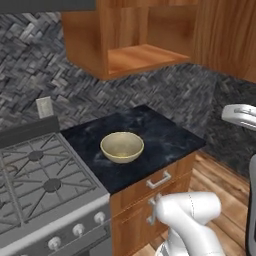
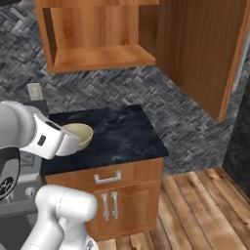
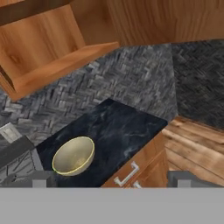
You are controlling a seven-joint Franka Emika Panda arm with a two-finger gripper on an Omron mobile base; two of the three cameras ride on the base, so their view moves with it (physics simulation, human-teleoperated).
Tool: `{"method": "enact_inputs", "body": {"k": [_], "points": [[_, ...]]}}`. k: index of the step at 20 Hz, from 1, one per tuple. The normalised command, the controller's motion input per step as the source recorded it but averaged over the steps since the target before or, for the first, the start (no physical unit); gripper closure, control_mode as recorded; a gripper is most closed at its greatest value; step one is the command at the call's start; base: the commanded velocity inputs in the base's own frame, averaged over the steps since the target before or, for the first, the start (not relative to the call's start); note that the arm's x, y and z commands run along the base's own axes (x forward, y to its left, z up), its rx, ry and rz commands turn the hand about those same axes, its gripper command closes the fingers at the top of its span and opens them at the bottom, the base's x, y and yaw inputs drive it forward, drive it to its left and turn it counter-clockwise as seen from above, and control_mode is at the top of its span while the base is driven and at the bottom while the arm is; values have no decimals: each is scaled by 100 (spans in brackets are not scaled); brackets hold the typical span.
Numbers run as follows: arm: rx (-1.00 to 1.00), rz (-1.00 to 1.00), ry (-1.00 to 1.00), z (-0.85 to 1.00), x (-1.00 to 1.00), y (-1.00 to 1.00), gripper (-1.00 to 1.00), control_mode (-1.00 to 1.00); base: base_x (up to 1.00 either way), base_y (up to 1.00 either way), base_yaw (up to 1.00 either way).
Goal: Open the cabinet and move the ladle to the pot. Then close the cabinet.
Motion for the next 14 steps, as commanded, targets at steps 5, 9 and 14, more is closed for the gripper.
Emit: {"method": "enact_inputs", "body": {"k": [5,9,14], "points": [[0,0,0,0,0,0,-100,100,55,-13,-28],[0,0,0,0,0,0,-100,100,64,12,-38],[0,0,0,0,0,0,-100,100,89,56,-35]]}}
